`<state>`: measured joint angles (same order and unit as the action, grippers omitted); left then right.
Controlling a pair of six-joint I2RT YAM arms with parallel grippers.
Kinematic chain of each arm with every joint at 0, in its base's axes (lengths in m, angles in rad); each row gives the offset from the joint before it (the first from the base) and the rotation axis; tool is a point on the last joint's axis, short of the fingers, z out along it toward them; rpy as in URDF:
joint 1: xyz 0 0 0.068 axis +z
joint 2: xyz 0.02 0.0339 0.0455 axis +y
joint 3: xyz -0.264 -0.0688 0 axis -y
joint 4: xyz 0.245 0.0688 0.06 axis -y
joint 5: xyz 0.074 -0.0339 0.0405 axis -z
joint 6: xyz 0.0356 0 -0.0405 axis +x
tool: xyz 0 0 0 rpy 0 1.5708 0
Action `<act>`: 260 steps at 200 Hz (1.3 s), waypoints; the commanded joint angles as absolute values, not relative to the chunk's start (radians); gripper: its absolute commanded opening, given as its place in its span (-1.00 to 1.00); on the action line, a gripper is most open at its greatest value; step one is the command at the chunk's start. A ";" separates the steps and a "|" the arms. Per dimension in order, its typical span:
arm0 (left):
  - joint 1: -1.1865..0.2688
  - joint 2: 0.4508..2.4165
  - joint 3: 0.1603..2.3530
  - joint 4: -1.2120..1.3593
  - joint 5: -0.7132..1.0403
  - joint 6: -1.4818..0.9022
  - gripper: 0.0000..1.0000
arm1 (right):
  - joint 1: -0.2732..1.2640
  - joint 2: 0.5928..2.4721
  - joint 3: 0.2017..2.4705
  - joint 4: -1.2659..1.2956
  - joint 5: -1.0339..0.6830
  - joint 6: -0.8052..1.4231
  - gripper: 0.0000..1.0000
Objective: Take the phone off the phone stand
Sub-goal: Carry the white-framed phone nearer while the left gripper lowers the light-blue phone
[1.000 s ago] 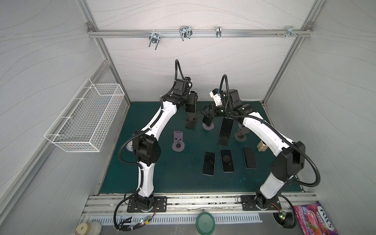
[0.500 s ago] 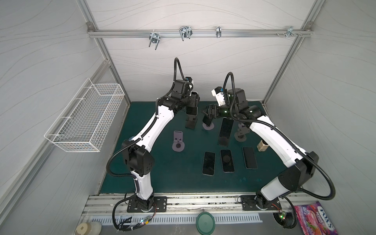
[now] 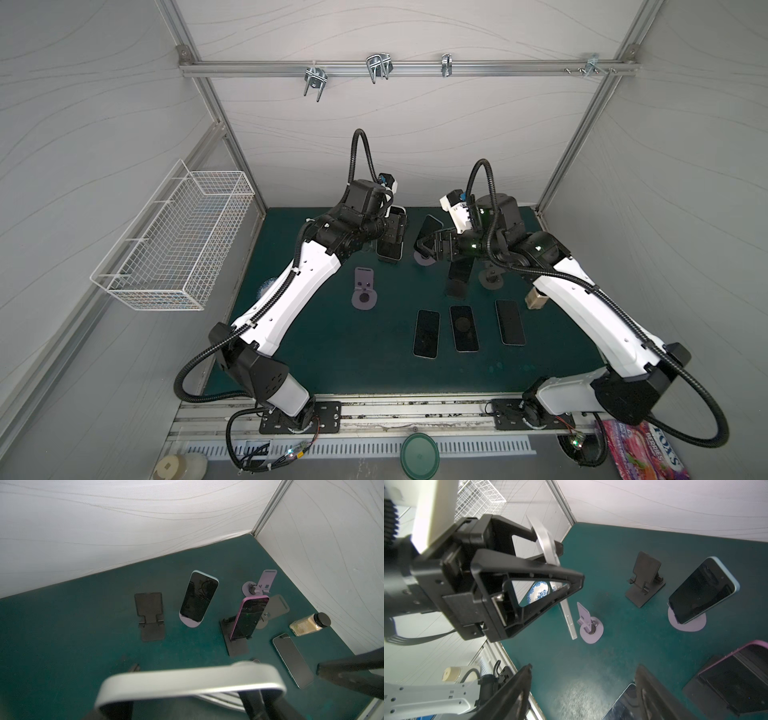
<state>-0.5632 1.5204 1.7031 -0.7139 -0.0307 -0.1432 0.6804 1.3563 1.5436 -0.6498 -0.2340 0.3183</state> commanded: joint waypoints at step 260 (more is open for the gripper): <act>-0.686 1.030 1.087 -0.838 -0.007 -0.410 0.19 | 0.835 1.253 1.271 -0.724 -0.135 0.435 0.57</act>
